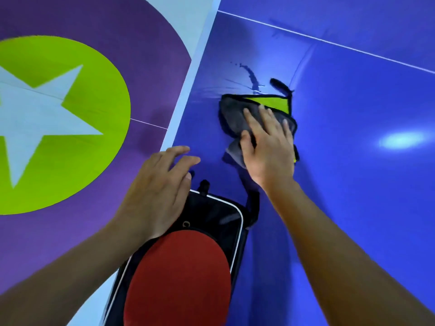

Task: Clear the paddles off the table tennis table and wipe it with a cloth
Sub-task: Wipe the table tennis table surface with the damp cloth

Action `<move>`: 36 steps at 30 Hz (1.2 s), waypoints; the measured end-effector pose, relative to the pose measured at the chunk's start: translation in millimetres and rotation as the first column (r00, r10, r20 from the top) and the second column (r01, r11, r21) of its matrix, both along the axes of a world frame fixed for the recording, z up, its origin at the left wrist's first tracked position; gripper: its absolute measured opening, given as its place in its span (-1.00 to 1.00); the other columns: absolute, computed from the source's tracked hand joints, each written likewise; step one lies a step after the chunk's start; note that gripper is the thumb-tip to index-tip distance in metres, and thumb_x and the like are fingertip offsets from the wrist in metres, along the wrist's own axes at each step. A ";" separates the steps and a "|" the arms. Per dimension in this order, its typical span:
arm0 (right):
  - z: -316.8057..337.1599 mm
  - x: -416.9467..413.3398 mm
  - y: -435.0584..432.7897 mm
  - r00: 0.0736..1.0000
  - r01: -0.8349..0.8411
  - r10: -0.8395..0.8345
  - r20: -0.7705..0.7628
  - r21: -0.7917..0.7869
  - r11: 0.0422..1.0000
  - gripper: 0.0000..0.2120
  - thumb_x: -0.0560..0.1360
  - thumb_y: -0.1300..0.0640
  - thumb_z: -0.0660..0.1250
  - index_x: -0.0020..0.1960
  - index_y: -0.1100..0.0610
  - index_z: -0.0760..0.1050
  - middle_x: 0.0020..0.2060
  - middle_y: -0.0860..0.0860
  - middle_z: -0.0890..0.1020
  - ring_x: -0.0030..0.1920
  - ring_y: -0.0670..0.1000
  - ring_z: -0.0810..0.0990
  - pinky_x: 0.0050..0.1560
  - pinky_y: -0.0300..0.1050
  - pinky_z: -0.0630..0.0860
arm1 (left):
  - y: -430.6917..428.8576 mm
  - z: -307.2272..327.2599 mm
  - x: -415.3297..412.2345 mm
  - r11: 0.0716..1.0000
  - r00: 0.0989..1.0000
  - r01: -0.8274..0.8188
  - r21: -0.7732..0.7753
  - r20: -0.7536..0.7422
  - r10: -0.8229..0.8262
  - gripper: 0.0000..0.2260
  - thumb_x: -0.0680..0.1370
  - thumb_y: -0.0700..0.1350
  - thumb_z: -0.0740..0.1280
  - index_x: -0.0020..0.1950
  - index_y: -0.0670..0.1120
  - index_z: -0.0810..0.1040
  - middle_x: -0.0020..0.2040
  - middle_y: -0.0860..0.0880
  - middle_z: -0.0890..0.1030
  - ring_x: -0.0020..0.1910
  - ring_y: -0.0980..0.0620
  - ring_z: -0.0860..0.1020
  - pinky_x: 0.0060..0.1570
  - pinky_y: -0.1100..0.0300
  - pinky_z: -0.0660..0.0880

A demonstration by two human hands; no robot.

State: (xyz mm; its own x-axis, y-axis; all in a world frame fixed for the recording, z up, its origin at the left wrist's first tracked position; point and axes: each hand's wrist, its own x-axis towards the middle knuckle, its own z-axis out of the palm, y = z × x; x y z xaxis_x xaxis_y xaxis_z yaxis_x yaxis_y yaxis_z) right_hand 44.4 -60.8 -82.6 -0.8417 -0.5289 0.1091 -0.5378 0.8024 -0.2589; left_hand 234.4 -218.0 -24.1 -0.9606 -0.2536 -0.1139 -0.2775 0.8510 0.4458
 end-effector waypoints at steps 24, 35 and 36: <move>3.5 -69.9 -107.0 0.968 -0.253 0.252 0.020 0.048 0.966 -0.52 0.68 -0.10 0.04 0.59 -0.12 0.29 0.60 -0.04 0.26 0.61 -0.06 0.15 0.60 0.04 -0.03 | -5.6 -13.7 -54.6 0.973 0.990 -0.086 -0.215 0.088 0.107 -0.64 0.58 -0.02 0.09 0.29 -0.04 0.52 0.28 -0.11 0.47 0.12 -0.21 0.47 0.13 -0.14 0.45; -1.3 -163.9 46.5 0.890 0.455 -0.456 -0.009 0.047 0.889 -0.49 0.69 -0.08 0.05 0.61 -0.02 0.24 0.61 0.09 0.24 0.61 0.11 0.15 0.61 0.16 -0.01 | -33.0 -53.8 -131.4 0.973 0.993 0.011 -0.232 -0.110 -0.038 -0.55 0.64 -0.08 0.10 0.53 -0.13 0.38 0.52 -0.20 0.35 0.51 -0.24 0.29 0.48 -0.14 0.25; -1.6 -163.4 37.7 0.891 0.454 -0.455 -0.003 0.053 0.889 -0.49 0.69 -0.08 0.04 0.62 -0.02 0.23 0.62 0.09 0.22 0.62 0.10 0.14 0.61 0.16 -0.02 | -32.4 -55.6 -129.8 0.974 0.992 0.006 -0.225 -0.122 -0.034 -0.55 0.64 -0.08 0.10 0.53 -0.12 0.38 0.52 -0.20 0.35 0.52 -0.23 0.29 0.48 -0.13 0.25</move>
State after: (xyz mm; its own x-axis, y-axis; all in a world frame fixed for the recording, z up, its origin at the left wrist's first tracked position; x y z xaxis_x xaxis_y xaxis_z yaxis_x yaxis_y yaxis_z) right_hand -119.0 -23.1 -84.2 -0.9922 -0.0927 0.0837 -0.1088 0.9707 -0.2141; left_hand 104.6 -250.4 -79.7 -0.9687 -0.2399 0.0638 -0.2143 0.9379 0.2728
